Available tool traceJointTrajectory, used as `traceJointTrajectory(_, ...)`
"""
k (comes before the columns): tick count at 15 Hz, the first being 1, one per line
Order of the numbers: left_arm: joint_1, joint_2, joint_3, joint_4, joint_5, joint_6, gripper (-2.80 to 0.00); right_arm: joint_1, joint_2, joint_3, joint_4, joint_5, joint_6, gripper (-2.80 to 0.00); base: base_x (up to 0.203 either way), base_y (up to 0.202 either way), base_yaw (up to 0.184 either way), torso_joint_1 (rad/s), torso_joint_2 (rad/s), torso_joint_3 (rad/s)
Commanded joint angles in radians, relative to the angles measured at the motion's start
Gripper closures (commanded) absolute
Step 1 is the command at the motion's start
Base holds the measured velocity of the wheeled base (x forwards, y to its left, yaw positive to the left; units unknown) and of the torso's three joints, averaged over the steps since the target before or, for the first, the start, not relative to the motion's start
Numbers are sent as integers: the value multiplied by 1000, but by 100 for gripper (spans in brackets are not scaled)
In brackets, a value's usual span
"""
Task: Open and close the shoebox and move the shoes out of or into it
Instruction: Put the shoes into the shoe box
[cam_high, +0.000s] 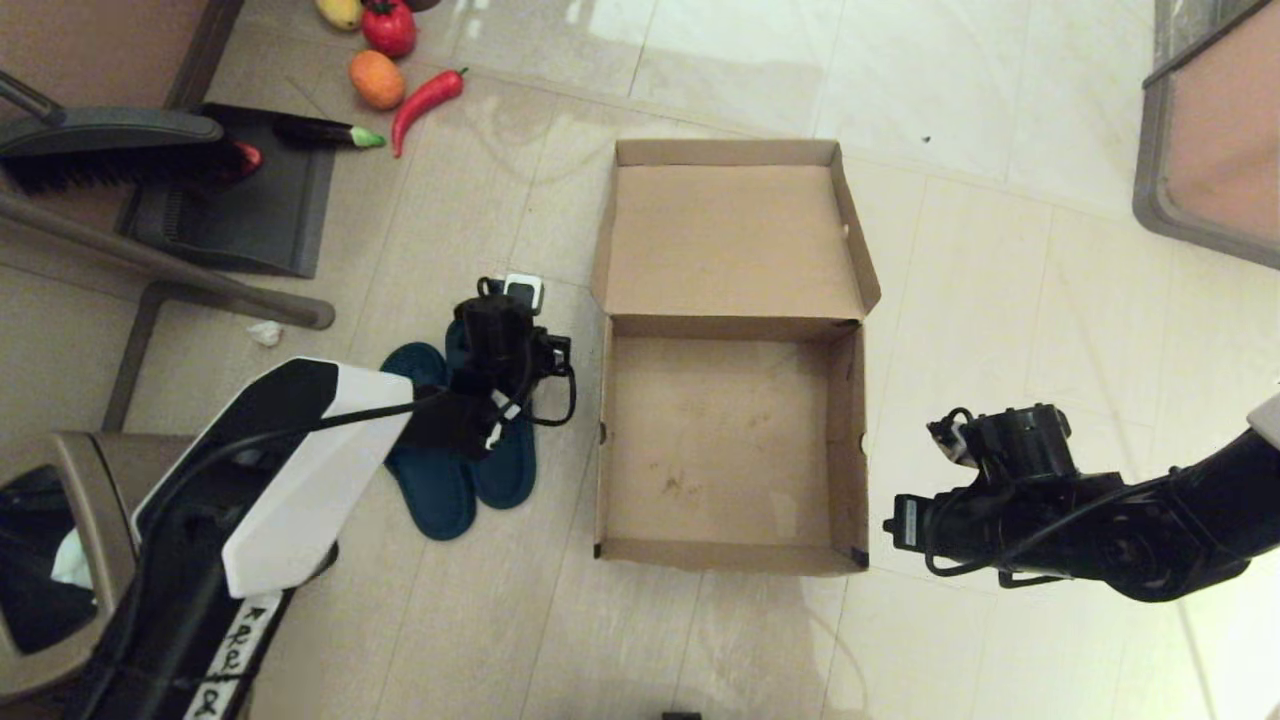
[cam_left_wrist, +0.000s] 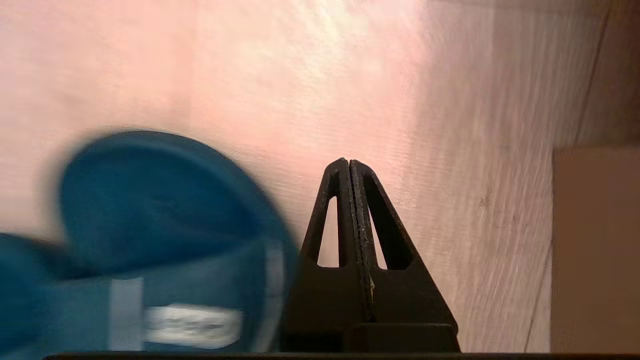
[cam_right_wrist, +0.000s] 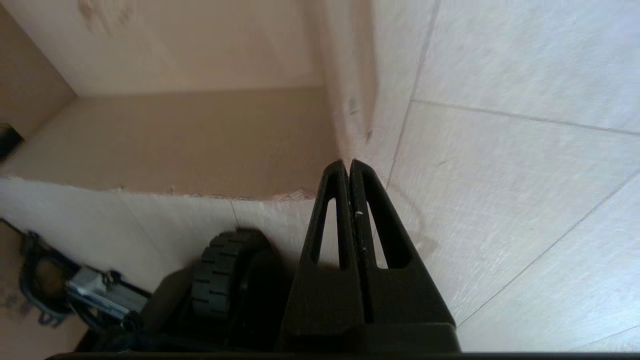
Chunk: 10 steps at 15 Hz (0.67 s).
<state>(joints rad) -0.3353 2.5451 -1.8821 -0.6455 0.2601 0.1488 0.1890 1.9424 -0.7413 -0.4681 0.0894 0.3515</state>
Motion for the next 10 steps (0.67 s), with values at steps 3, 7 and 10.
traceJointTrajectory(3,35,-247,383,-19,33,-17,0,-15,-39,15,-4,3,6,0,0,0,0,0,0,0)
traceJointTrajectory(7,42,-396,785,-111,93,-125,0,-22,-51,40,-6,1,11,0,0,0,0,0,0,0)
traceJointTrajectory(10,63,-444,887,-143,183,-313,0,-23,-60,42,-6,-2,5,0,0,0,0,0,0,0)
